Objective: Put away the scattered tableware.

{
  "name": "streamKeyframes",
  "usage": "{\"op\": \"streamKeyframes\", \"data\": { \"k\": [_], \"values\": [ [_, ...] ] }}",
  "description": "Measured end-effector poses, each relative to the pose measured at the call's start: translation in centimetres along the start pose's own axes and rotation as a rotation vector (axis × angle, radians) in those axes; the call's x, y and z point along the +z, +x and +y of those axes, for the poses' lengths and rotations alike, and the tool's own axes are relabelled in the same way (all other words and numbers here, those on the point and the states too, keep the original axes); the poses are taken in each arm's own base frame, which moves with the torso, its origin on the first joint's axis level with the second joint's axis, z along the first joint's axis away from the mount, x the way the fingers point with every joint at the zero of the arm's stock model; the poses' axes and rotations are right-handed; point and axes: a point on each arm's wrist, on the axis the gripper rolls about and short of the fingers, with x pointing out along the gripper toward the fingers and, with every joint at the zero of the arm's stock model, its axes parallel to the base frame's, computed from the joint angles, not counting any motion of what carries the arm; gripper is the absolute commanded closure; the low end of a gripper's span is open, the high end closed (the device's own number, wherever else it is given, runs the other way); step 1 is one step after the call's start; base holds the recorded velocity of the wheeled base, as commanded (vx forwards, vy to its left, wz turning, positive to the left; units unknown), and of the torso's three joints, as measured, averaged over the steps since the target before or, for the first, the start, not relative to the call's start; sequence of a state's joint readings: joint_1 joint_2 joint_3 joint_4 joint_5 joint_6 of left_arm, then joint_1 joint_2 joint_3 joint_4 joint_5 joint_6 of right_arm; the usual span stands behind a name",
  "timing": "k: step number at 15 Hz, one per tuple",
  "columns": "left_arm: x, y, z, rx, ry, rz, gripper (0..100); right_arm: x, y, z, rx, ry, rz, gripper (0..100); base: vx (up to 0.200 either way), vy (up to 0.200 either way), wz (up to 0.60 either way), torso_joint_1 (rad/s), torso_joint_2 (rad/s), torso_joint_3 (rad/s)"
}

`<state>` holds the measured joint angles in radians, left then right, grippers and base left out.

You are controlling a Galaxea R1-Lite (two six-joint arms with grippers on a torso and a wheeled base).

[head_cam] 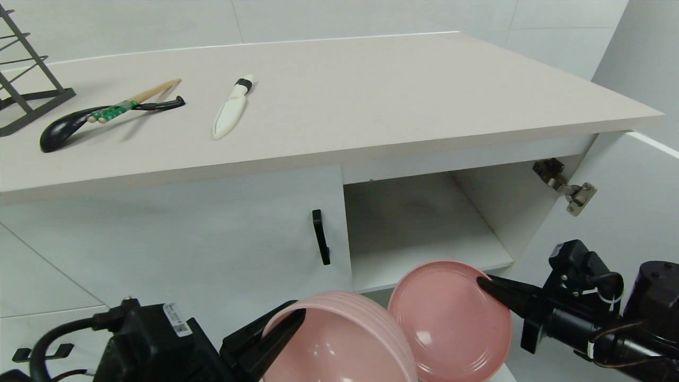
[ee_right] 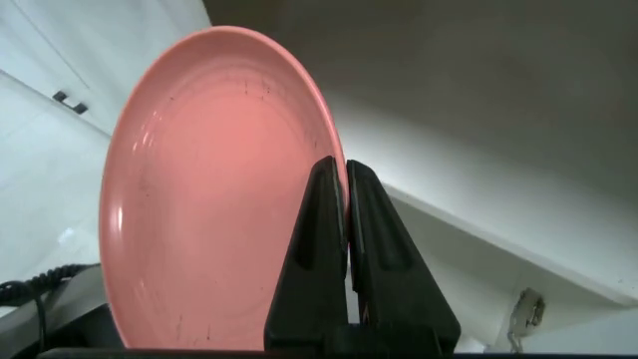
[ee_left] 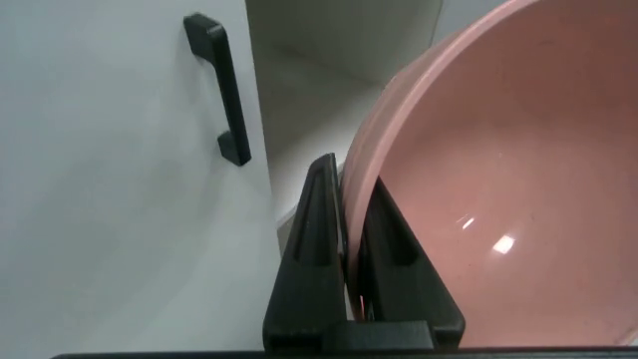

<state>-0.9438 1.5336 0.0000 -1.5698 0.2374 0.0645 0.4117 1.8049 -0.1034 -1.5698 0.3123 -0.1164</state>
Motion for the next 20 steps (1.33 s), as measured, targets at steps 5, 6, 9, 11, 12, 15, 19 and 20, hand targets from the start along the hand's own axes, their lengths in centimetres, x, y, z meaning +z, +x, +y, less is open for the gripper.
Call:
{"op": "streamKeyframes", "data": {
  "k": [5,6,9,11,12,15,19,20],
  "values": [
    [0.5,-0.4,0.1,0.005,0.010,-0.030,100,-1.1,1.0,0.0,0.007,0.042,0.047,100,0.000,0.000,0.00,0.000,0.00,0.000],
    [0.6,-0.4,0.2,0.005,0.010,-0.035,100,-1.4,1.3,-0.1,0.005,0.057,0.057,100,0.000,0.000,0.00,0.000,0.00,0.000],
    [0.9,-0.7,0.2,0.003,0.008,-0.050,100,-1.2,2.6,-0.5,-0.034,0.110,0.037,100,0.000,0.000,0.00,0.000,0.00,0.000],
    [1.0,-0.7,0.2,0.003,0.011,-0.054,100,-1.3,3.7,-0.9,-0.067,0.131,0.026,100,0.000,0.000,0.00,0.000,0.00,0.000],
    [1.0,-0.7,0.2,0.003,0.019,-0.054,100,-1.4,4.1,-1.1,-0.070,0.133,0.025,100,0.000,0.000,0.00,0.000,0.00,0.000],
    [1.0,-0.7,0.2,0.004,0.035,-0.055,100,-1.7,5.1,-1.4,-0.086,0.148,0.026,100,0.000,0.000,0.00,0.000,0.00,0.000],
    [1.1,-0.8,0.2,0.004,0.035,-0.060,100,-2.2,6.0,-1.7,-0.091,0.151,0.031,100,0.000,0.000,0.00,0.000,0.00,0.000],
    [1.0,-0.8,0.2,0.004,0.036,-0.059,100,-2.3,6.2,-1.8,-0.093,0.152,0.033,100,0.000,0.000,0.00,0.000,0.00,0.000]
  ]
}}
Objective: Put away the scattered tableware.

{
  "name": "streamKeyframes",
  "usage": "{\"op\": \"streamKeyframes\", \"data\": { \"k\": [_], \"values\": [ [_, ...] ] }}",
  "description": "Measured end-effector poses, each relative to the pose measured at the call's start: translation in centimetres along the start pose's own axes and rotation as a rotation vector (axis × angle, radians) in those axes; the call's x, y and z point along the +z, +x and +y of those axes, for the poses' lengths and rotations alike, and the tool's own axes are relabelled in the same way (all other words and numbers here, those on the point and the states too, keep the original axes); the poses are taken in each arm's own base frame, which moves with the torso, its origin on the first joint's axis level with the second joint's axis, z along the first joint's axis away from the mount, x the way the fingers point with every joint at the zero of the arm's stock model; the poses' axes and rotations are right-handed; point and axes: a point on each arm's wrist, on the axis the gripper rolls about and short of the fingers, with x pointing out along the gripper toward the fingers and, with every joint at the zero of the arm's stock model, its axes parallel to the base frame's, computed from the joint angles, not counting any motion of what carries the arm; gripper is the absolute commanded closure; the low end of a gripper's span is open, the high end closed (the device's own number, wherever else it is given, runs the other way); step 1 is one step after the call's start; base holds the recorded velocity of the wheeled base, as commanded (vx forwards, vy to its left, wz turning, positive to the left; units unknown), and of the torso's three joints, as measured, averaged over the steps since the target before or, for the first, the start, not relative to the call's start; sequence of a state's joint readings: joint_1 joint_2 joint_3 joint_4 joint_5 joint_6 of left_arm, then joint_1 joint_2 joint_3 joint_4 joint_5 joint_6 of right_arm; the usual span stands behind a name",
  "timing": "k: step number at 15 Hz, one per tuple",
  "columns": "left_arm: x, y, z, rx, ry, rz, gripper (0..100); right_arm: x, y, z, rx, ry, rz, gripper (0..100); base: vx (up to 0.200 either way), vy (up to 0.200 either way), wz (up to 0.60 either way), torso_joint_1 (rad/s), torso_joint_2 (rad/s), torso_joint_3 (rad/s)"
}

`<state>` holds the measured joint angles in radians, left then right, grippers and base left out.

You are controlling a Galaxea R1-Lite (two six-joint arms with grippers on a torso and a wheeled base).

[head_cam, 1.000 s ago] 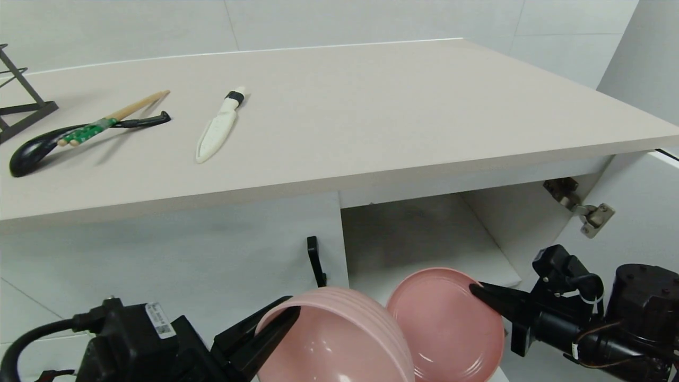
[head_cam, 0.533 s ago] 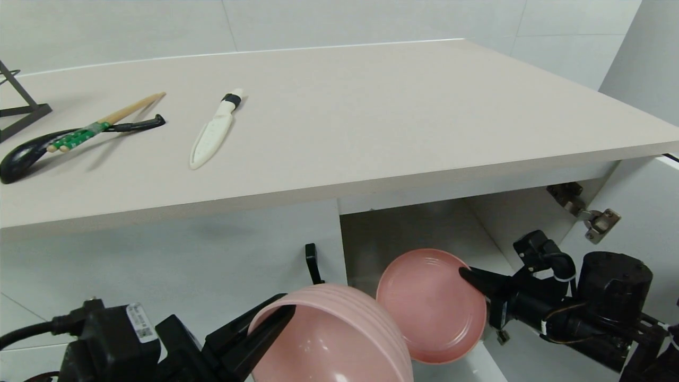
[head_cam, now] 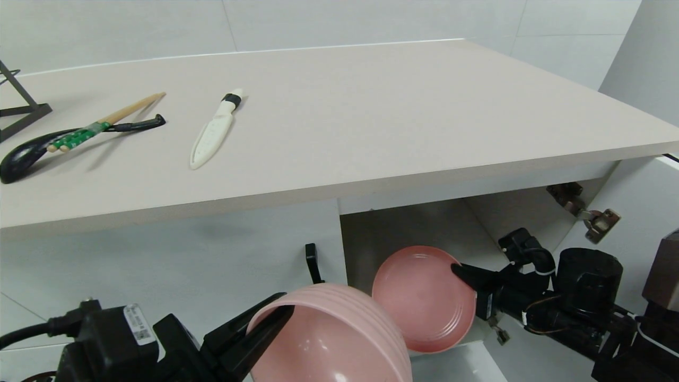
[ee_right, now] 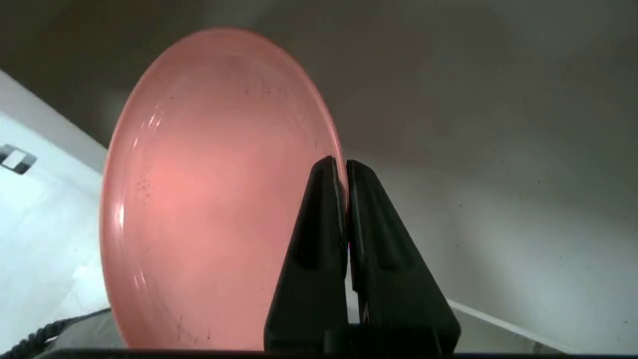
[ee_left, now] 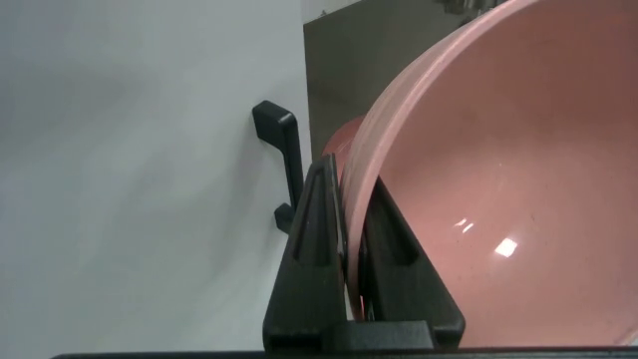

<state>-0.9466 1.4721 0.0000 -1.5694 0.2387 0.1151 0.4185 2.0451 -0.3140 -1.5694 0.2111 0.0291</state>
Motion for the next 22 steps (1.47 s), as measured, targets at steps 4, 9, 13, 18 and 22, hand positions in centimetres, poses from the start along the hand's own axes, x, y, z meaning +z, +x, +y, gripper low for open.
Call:
{"op": "streamKeyframes", "data": {
  "k": [4,9,13,18,22],
  "values": [
    [-0.3,-0.3,0.0,-0.005,0.010,0.042,100,-0.4,1.0,-0.7,-0.016,0.004,-0.001,100,0.000,0.000,0.00,0.000,0.00,0.000],
    [-0.2,-1.8,0.4,-0.012,0.024,0.103,100,-0.8,2.9,-1.5,-0.029,0.021,-0.017,100,0.000,0.000,0.00,0.000,0.00,0.000],
    [0.2,-2.3,0.7,0.001,0.020,0.084,100,-1.0,4.6,-2.1,-0.069,0.081,-0.044,100,0.000,0.000,0.00,0.000,0.00,0.000],
    [0.3,-2.3,1.0,0.021,0.019,0.080,100,-1.7,6.6,-2.9,-0.090,0.095,-0.062,100,0.000,0.000,0.00,0.000,0.00,0.000],
    [0.2,-2.3,1.0,0.022,0.020,0.080,100,-2.4,7.6,-4.0,-0.113,0.101,-0.066,100,0.000,0.000,0.00,0.000,0.00,0.000]
  ]
}}
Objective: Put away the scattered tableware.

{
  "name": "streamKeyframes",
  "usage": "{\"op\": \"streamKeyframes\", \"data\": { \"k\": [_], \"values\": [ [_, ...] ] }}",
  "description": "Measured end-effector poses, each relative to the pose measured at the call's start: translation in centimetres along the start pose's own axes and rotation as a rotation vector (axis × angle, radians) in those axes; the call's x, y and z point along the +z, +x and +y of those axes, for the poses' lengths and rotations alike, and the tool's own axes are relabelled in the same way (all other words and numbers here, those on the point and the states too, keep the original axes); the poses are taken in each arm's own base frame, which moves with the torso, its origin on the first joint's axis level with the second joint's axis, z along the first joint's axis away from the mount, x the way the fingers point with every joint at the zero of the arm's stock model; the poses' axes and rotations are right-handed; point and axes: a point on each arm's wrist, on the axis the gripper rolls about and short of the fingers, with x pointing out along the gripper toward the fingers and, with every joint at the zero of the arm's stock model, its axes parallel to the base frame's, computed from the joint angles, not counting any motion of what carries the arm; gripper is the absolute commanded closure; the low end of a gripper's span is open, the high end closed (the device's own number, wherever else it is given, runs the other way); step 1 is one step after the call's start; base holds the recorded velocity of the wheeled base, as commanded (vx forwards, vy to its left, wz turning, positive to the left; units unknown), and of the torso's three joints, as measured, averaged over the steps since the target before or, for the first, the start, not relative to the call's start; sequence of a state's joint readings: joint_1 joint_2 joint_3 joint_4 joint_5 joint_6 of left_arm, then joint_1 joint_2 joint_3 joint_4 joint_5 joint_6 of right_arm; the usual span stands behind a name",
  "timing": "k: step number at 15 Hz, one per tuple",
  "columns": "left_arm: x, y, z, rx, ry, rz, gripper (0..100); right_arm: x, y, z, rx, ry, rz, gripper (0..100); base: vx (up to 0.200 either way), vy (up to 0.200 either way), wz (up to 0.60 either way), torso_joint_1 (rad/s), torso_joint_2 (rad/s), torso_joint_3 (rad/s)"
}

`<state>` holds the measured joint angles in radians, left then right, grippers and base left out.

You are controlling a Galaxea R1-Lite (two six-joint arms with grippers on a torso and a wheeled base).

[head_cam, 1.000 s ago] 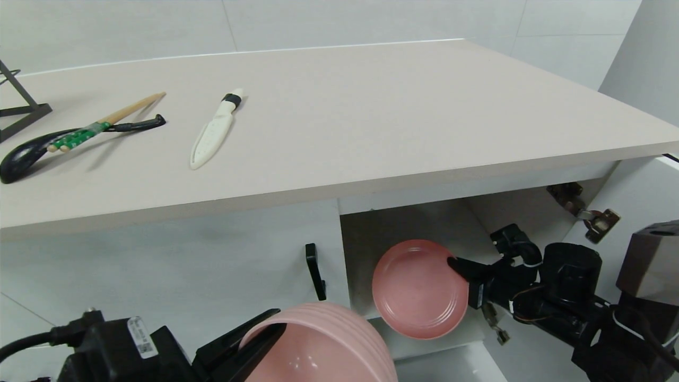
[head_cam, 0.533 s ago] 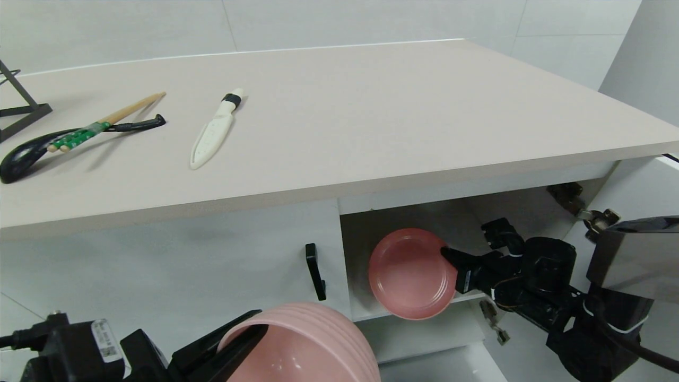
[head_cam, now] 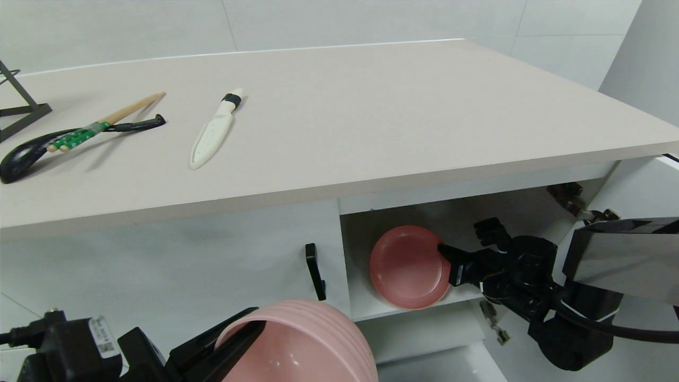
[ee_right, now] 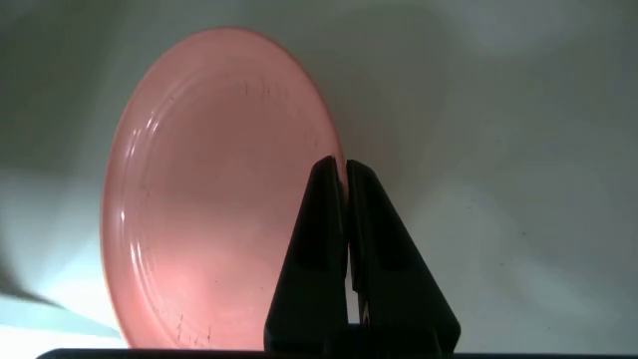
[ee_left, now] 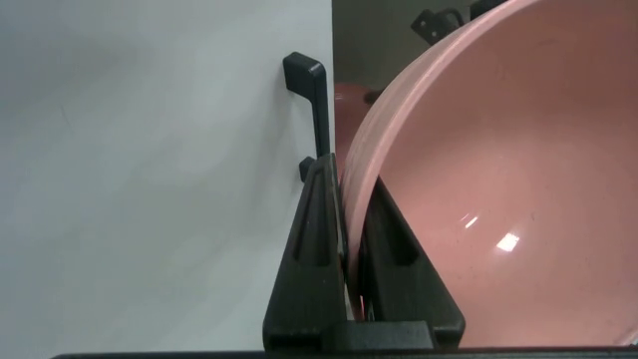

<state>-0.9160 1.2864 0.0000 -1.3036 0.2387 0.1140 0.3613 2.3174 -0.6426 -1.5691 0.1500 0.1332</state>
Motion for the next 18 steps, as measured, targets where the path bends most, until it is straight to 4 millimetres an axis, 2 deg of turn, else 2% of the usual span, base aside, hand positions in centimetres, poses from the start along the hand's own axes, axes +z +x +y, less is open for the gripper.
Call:
{"op": "streamKeyframes", "data": {
  "k": [5,11,12,18],
  "values": [
    [-0.1,0.1,0.0,0.000,0.001,0.004,100,-0.2,1.4,-0.7,-0.006,-0.002,-0.029,100,0.000,0.000,0.00,0.000,0.00,0.000],
    [-0.1,0.1,0.0,-0.001,0.001,0.005,100,-0.6,1.9,-0.8,-0.006,-0.002,-0.030,100,0.000,0.000,0.00,0.000,0.00,0.000],
    [-0.1,0.1,0.0,0.000,0.001,0.005,100,-0.6,1.9,-0.8,-0.005,-0.002,-0.028,0,0.000,0.000,0.00,0.000,0.00,0.000],
    [-0.1,0.1,0.0,0.000,0.001,0.003,100,-0.9,1.7,-1.1,-0.024,-0.002,-0.017,0,0.000,0.000,0.00,0.000,0.00,0.000]
  ]
}}
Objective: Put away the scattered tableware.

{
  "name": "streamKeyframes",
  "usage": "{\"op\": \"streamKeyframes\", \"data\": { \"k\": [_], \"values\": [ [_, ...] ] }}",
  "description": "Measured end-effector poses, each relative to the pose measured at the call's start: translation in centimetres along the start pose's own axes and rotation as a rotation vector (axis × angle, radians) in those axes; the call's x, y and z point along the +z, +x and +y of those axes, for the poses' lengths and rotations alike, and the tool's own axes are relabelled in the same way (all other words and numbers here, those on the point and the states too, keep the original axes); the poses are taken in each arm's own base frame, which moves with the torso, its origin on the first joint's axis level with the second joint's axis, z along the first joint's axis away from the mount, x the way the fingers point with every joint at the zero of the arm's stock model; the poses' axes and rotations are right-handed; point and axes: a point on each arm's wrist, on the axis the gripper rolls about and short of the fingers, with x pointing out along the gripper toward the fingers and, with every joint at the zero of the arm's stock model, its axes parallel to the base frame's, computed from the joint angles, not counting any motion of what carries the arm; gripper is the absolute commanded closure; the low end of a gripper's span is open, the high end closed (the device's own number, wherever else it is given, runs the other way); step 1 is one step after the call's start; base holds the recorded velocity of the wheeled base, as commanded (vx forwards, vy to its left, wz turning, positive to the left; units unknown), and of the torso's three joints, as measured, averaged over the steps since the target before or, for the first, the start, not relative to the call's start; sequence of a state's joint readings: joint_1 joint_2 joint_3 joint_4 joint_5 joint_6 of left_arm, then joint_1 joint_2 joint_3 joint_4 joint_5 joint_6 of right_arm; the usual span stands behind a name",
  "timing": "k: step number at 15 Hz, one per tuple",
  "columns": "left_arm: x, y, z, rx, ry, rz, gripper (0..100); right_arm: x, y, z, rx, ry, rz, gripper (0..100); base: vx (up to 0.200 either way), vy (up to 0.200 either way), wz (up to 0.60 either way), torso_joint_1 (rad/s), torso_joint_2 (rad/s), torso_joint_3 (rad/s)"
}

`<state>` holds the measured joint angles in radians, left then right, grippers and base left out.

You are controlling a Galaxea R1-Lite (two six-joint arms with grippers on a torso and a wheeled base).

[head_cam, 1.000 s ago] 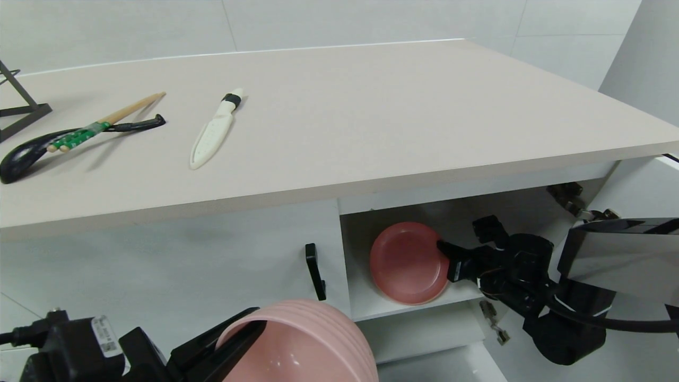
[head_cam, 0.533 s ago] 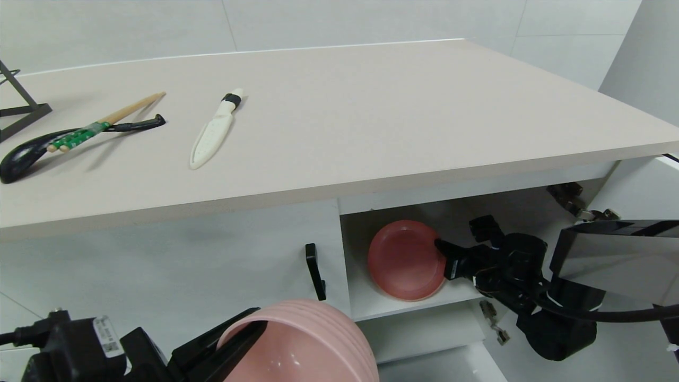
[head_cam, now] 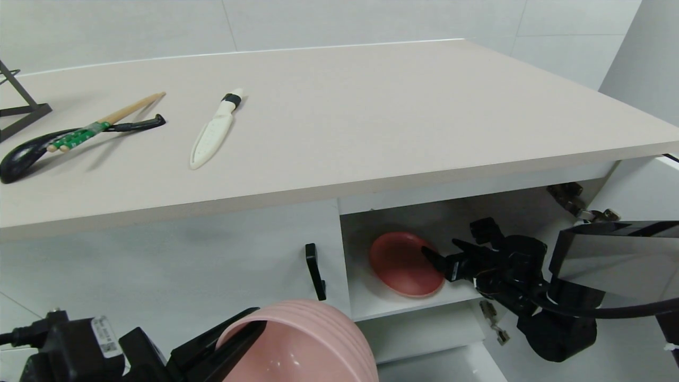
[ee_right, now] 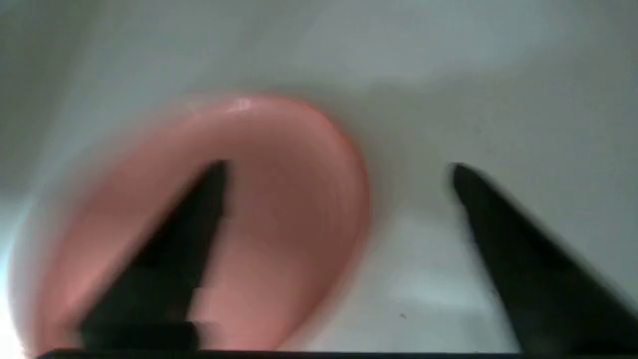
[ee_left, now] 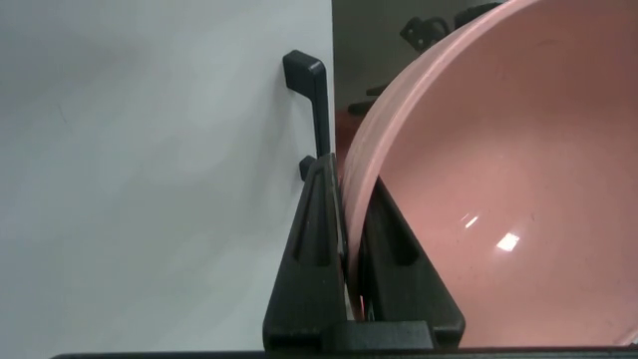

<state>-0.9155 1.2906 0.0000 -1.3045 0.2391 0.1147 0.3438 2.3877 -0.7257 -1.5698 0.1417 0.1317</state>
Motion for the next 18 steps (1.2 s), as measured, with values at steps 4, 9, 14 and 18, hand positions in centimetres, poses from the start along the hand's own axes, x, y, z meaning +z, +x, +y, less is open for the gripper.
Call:
{"op": "streamKeyframes", "data": {
  "k": [4,9,14,18],
  "values": [
    [0.1,0.0,0.0,-0.005,0.086,-0.008,100,1.9,-2.0,0.1,-0.017,-0.019,-0.010,0,0.000,0.000,0.00,0.000,0.00,0.000],
    [0.8,1.0,-1.1,-0.056,0.170,-0.032,100,4.5,-8.6,3.2,0.038,-0.116,0.026,0,0.000,0.000,0.00,0.000,0.00,0.000],
    [0.6,3.6,-2.4,-0.087,0.234,-0.003,100,6.4,-14.0,5.0,0.079,-0.135,0.008,0,0.000,0.000,0.00,0.000,0.00,0.000],
    [0.1,6.5,-3.5,-0.076,0.240,-0.020,100,6.6,-16.0,5.2,0.082,-0.161,0.008,0,0.000,0.000,0.00,0.000,0.00,0.000]
  ]
}}
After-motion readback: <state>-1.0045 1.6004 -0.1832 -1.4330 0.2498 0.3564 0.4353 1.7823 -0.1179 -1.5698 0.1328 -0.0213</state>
